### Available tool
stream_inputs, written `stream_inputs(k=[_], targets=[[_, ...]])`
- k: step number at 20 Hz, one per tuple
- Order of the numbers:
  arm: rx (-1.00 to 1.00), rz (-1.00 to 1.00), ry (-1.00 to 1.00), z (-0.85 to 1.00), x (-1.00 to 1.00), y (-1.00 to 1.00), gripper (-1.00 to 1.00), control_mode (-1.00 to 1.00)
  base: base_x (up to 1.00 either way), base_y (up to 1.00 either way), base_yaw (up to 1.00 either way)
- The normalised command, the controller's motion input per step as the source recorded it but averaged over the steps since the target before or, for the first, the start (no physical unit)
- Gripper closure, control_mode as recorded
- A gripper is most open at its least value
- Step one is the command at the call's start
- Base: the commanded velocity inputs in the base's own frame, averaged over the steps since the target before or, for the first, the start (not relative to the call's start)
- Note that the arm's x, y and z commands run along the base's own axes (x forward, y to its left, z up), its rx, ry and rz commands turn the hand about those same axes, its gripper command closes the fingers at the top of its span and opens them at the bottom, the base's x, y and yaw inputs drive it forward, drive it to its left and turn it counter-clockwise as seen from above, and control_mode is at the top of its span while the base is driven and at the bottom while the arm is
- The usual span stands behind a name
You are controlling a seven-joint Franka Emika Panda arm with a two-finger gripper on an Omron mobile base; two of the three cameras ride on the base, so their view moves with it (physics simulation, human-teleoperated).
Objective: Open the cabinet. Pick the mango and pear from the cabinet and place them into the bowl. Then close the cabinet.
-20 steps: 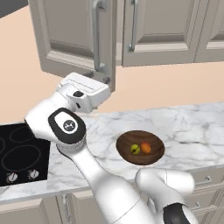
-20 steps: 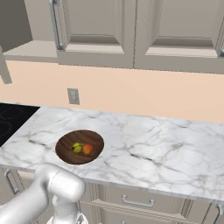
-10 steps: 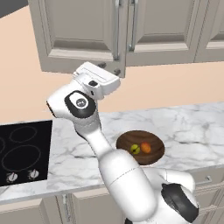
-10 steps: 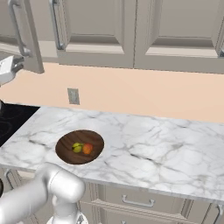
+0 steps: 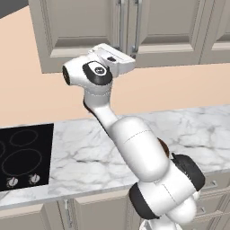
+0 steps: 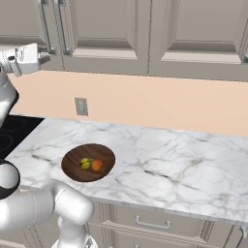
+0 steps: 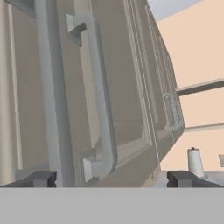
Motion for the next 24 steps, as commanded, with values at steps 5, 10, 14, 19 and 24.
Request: stream_inputs(k=[5,10,14,19,24], targets=[[0.24,0.2,-0.01,-0.17,0.27,-1.0,-1.0,-1.0,0.0,0.0,0.0],[0.1,0.29,-0.01,-0.5,0.73,-1.0,-1.0,-1.0,0.0,0.0,0.0],[0.0,0.35,-0.06,-0.99,0.92,-1.0,-1.0,-1.0,0.0,0.0,0.0],[0.0,0.32,-0.02,-1.0,0.96,-1.0,-1.0,-1.0,0.0,0.0,0.0],[0.0,0.32,-0.01,-0.96,0.99,-1.0,-1.0,-1.0,0.0,0.0,0.0]])
